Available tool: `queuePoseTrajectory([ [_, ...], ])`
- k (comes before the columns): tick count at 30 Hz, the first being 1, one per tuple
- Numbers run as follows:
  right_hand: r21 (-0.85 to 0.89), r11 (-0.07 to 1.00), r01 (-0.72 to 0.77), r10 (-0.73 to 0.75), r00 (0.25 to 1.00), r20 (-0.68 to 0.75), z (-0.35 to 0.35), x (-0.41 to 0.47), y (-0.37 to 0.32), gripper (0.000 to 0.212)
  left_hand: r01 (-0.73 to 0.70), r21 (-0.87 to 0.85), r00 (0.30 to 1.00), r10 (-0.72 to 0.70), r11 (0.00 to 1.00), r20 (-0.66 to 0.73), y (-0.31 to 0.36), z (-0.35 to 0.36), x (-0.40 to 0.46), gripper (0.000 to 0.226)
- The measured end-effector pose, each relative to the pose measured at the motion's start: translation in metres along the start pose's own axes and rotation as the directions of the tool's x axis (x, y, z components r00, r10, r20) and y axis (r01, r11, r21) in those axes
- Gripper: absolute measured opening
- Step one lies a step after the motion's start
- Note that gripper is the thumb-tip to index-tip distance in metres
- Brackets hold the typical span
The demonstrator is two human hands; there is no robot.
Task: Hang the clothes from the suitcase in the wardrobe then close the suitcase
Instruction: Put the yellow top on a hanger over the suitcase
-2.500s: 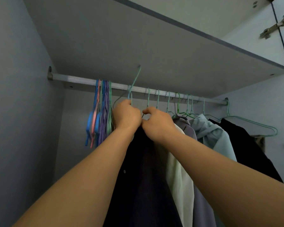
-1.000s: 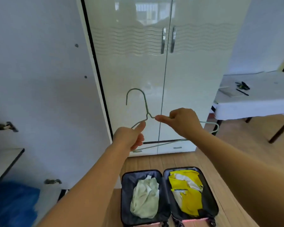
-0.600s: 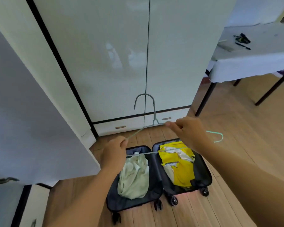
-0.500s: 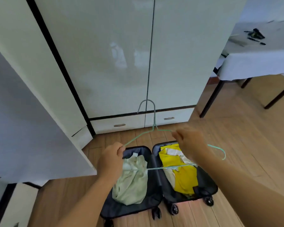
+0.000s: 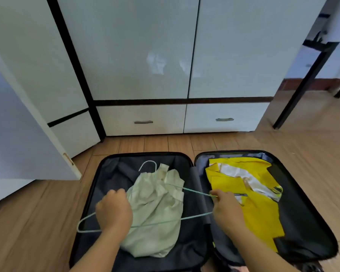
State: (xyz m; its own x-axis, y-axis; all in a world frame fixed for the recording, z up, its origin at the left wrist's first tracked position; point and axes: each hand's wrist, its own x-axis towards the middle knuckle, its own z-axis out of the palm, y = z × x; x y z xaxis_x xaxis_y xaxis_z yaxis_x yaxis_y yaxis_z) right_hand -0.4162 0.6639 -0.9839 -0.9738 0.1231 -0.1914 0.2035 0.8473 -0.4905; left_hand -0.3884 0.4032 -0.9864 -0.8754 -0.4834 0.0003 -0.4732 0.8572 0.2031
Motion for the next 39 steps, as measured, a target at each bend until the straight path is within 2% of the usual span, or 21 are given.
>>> queuePoseTrajectory([
  [5, -0.003, 1.0, -0.019, 0.02, 0.998, 0.056, 0.039, 0.009, 0.013, 0.036, 0.001, -0.058, 1.0, -0.001, 0.998, 0.012, 0.004, 0.053, -0.001, 0.032],
  [8, 0.054, 0.997, -0.057, 0.048, 0.987, 0.156, 0.045, 0.007, 0.035, 0.035, 0.052, -0.147, 0.998, -0.047, 0.988, 0.041, -0.002, 0.059, -0.005, 0.031],
  [10, 0.041, 0.995, -0.087, 0.078, 0.978, 0.196, 0.047, 0.006, 0.049, 0.034, 0.066, -0.159, 0.997, -0.058, 0.985, 0.058, -0.004, 0.062, -0.009, 0.031],
  [12, 0.007, 0.996, -0.089, 0.087, 0.981, 0.175, 0.047, 0.014, 0.06, 0.032, 0.08, -0.118, 0.996, -0.073, 0.99, 0.06, -0.003, 0.067, -0.01, 0.033],
  [14, -0.045, 0.993, -0.112, 0.117, 0.983, 0.143, 0.044, 0.025, 0.07, 0.032, 0.072, -0.022, 0.996, -0.07, 0.997, 0.06, 0.003, 0.068, -0.006, 0.034],
  [16, -0.246, 0.964, -0.1, 0.151, 0.968, 0.198, 0.039, 0.031, 0.085, 0.036, 0.063, 0.064, 0.994, -0.068, 0.996, 0.08, 0.011, 0.07, -0.003, 0.033],
  [18, -0.473, 0.881, -0.013, 0.165, 0.945, 0.282, 0.033, 0.027, 0.1, 0.039, 0.048, 0.127, 0.991, -0.062, 0.991, 0.114, 0.017, 0.074, -0.002, 0.031],
  [19, -0.533, 0.846, 0.018, 0.191, 0.923, 0.335, 0.033, 0.024, 0.108, 0.04, 0.042, 0.156, 0.989, -0.063, 0.987, 0.13, 0.019, 0.076, -0.001, 0.03],
  [22, -0.54, 0.841, 0.023, 0.271, 0.848, 0.457, 0.044, 0.021, 0.137, 0.044, 0.035, 0.199, 0.985, -0.067, 0.979, 0.156, 0.018, 0.083, -0.004, 0.032],
  [25, -0.519, 0.854, -0.012, 0.301, 0.827, 0.475, 0.061, 0.022, 0.159, 0.048, 0.053, 0.108, 0.986, -0.069, 0.993, 0.154, 0.026, 0.086, -0.006, 0.037],
  [27, -0.455, 0.888, -0.075, 0.261, 0.895, 0.362, 0.066, 0.026, 0.162, 0.038, 0.074, 0.007, 0.985, -0.075, 0.997, 0.153, 0.038, 0.083, -0.007, 0.038],
  [29, -0.362, 0.915, -0.177, 0.255, 0.95, 0.179, 0.056, 0.028, 0.155, 0.023, 0.062, -0.096, 0.986, -0.046, 0.993, 0.158, 0.053, 0.081, -0.008, 0.038],
  [30, -0.282, 0.934, -0.218, 0.258, 0.96, 0.112, 0.047, 0.03, 0.151, 0.019, 0.05, -0.162, 0.988, -0.024, 0.986, 0.154, 0.061, 0.079, -0.008, 0.037],
  [32, 0.002, 0.955, -0.296, 0.296, 0.955, -0.003, 0.023, 0.031, 0.146, 0.012, 0.034, -0.301, 0.989, 0.012, 0.953, 0.15, 0.077, 0.074, -0.01, 0.035],
  [34, 0.321, 0.907, -0.272, 0.328, 0.935, -0.135, -0.007, 0.035, 0.136, 0.016, 0.008, -0.437, 0.99, 0.054, 0.899, 0.13, 0.097, 0.064, -0.011, 0.033],
  [36, 0.521, 0.83, -0.199, 0.365, 0.9, -0.237, -0.036, 0.04, 0.123, 0.031, -0.016, -0.567, 0.986, 0.109, 0.823, 0.13, 0.119, 0.048, -0.013, 0.032],
  [37, 0.576, 0.801, -0.165, 0.358, 0.903, -0.239, -0.048, 0.04, 0.114, 0.037, -0.022, -0.625, 0.981, 0.137, 0.78, 0.137, 0.13, 0.04, -0.016, 0.032],
  [39, 0.63, 0.772, -0.088, 0.233, 0.961, -0.151, -0.065, 0.032, 0.095, 0.032, 0.006, -0.735, 0.952, 0.221, 0.678, 0.212, 0.148, 0.028, -0.025, 0.039],
])
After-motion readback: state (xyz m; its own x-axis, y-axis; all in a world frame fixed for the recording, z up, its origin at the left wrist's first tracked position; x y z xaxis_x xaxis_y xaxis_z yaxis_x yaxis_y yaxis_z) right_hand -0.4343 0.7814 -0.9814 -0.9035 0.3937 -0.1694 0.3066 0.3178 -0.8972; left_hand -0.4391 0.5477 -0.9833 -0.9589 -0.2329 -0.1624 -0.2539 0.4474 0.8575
